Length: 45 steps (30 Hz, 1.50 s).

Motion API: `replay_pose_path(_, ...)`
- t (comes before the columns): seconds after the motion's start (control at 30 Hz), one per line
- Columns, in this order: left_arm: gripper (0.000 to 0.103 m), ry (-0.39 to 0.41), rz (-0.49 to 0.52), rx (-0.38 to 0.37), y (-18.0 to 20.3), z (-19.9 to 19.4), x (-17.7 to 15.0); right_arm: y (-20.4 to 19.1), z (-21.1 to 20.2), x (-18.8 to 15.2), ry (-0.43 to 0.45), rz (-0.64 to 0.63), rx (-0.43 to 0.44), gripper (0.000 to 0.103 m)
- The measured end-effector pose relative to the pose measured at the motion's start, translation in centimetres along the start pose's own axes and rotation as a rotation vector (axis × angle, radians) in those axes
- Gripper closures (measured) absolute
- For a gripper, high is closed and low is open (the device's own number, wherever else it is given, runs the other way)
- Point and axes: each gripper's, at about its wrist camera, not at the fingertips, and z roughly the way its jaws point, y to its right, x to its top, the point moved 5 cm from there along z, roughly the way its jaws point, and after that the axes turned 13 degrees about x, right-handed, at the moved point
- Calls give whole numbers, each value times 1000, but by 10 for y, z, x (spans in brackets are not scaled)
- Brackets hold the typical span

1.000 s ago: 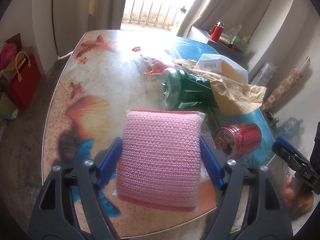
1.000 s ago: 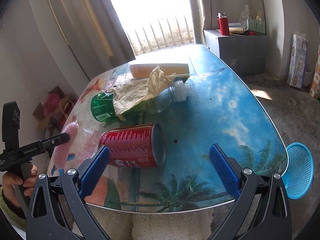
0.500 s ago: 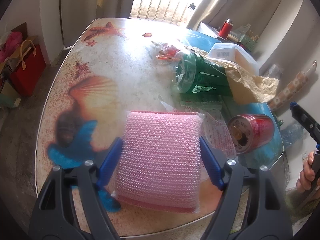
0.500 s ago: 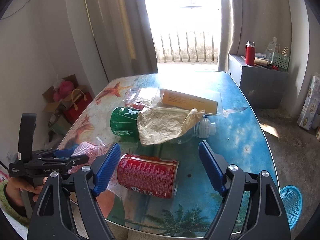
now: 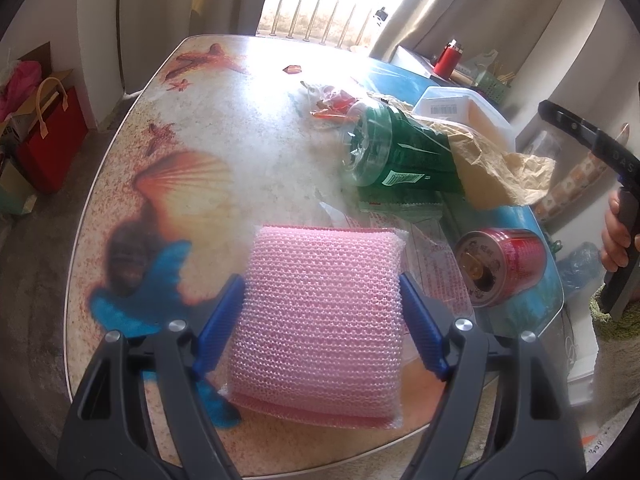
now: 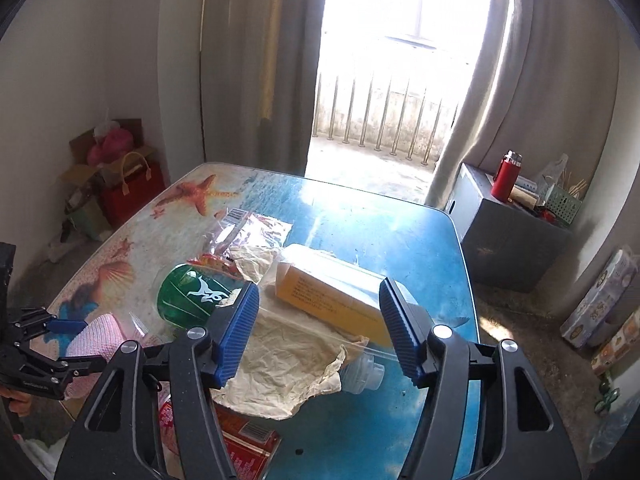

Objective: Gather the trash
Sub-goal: 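Hold the pink sponge in the left tool while the right tool reaches for the clear plastic box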

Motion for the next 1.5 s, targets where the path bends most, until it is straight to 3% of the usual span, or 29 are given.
replay_pose_path(0.47,29,-6,-5,-35,-3,1,1,-53,64,-16,-151,-435,-164,42)
replay_pose_path(0.77,29,-9,-9,-50,-5,2,1,-64,76,-16,-137,-572,-327,42)
replay_pose_path(0.87,29,-8,-8,-53,-4,2,0,-59,71,-14,-110,-579,-383,42)
replay_pose_path(1.13,29,-8,-9,-53,-5,2,1,-34,69,4,-86,-512,-440,60)
replay_pose_path(1.5,29,-9,-8,-51,-4,3,1,42,89,55,-83,-214,-317,64)
